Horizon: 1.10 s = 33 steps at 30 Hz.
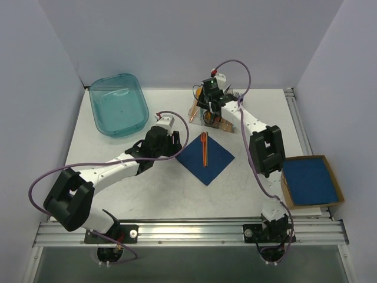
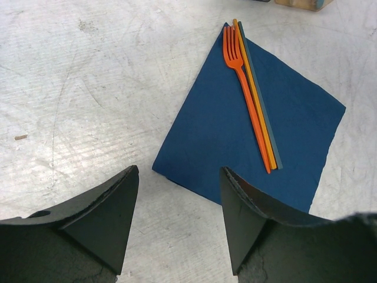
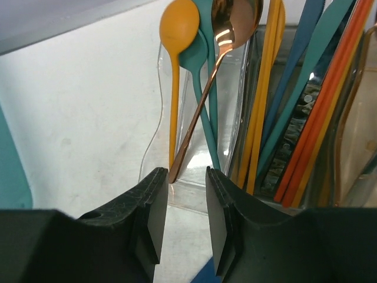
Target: Place the utensils on the paper napkin and roll it up
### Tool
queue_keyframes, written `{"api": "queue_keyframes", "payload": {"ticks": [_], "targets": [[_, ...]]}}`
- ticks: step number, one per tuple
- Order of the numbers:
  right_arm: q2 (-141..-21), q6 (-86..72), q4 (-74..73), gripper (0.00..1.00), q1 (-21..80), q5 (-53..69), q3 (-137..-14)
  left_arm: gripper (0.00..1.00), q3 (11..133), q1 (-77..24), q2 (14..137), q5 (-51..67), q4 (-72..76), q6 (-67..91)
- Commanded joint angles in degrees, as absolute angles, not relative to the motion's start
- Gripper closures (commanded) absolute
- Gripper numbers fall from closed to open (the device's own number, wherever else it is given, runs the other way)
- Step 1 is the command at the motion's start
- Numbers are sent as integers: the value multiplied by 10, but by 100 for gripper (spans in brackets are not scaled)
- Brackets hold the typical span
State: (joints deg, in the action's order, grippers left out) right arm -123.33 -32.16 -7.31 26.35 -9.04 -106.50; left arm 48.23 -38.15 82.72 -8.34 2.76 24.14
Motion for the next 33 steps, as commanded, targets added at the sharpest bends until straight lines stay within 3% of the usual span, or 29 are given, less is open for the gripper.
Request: {"api": "queue_keyframes", "payload": {"ticks": [1,21,33], "targets": [[-1256,-350,-47,67,268,-92,-1103,34,483,-382,810,-85,42,235],[-1411,-473,-50,67,272,-167,-1208,34,483,-381,809,-82,41,236],[-1413,-483,-69,71,275,-201,-1210,34,484,-382,810,-81,40,236]]}}
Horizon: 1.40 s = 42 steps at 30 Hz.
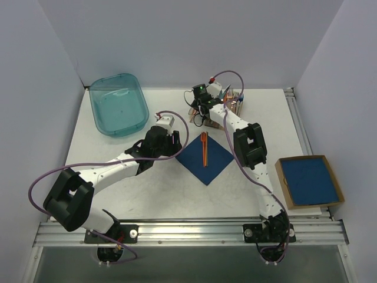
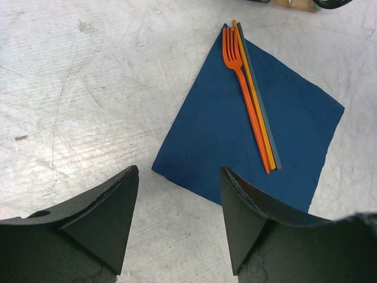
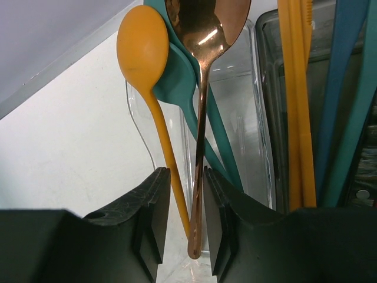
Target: Place the utensils on the paper napkin and roll it up
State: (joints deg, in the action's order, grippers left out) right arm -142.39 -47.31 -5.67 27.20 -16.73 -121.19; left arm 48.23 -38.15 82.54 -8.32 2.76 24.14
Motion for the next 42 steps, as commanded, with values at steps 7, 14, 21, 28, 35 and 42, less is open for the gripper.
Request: {"api": "queue_keyframes", "payload": {"ticks": [7,14,21,28,35,42], "targets": [[-1426,-487,-91,74,271,-206,-1230,34,484,-382,807,-81,40,236],[-1462,-492,-111,76,270,-200,-1260,34,483,-382,803,-83,38,236],[-1442,-489,-84,95,268,-202,-1230,34,483,-381,803,-83,38,237],[-1397,-455,-69,100,274,-230,-1212,34,483,-381,804,-82,39,237],[-1361,-414,-48,100,280,-250,-1209,34,483,-382,804,-83,39,236],[-1343,-387,-4,100,280,-253,-1188,34,482,-381,804,-83,39,236]]}}
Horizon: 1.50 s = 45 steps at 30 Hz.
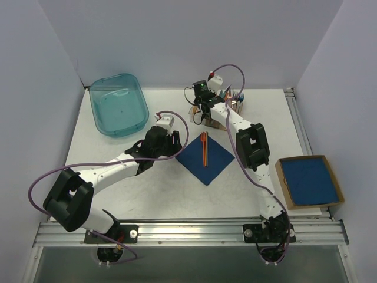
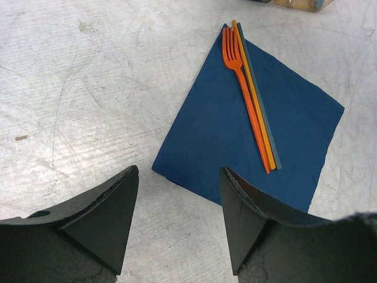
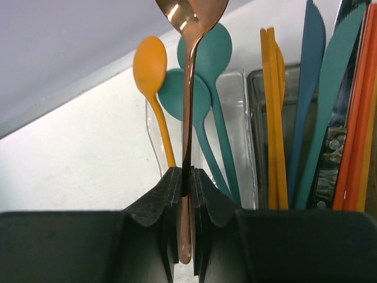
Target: Place the utensils on the paper napkin and roll it up
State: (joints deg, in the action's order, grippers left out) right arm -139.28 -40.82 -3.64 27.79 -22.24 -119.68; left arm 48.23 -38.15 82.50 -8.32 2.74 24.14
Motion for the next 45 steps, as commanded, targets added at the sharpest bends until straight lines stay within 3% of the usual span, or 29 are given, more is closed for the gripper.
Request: {"api": "queue_keyframes", "payload": {"ticks": [1,15,34,45], "targets": [[-1342,-382,11,100,281,-256,-1189,34,483,-382,803,-83,40,236],[-1271,-303,40,100,279,-246,-1166,34,483,-382,805,-85,40,236],[-944,-289,-52,100,327,-87,-790,29,476,-381,788,-91,38,236],[-885,-318,-62,100,354,-26,-621,28,477,-382,790,-98,38,233]]}}
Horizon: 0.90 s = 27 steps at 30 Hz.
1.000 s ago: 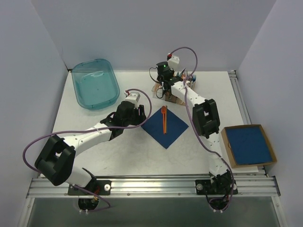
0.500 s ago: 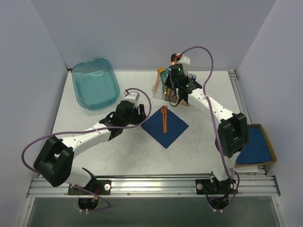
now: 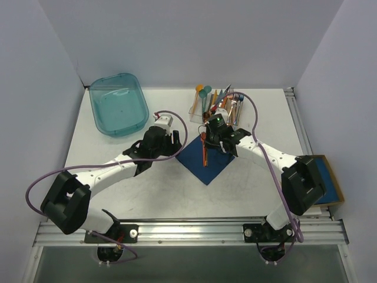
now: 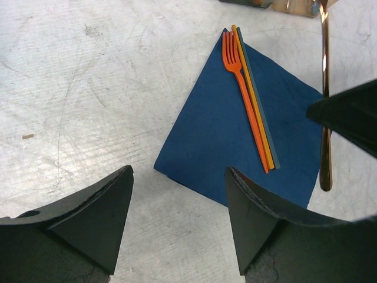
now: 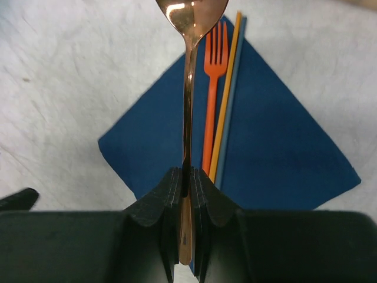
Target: Place the utensils on the paper napkin and roll it up
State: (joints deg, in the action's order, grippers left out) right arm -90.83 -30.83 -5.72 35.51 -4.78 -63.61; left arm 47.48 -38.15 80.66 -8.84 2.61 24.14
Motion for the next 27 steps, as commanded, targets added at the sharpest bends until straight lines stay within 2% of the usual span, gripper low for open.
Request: {"api": "queue_keyframes", "payload": {"ticks": [1,15,27], "targets": [[-887,-317,-61,100,354,-17,-611,28,477,-381,790,-98,38,233],[-973,-323,-62,100,345,54,-625,27,476,-382,792,-98,40,231],[-1016,-324,-51,100,324,63,-640,27,477,-383,797,-94,40,231]]}}
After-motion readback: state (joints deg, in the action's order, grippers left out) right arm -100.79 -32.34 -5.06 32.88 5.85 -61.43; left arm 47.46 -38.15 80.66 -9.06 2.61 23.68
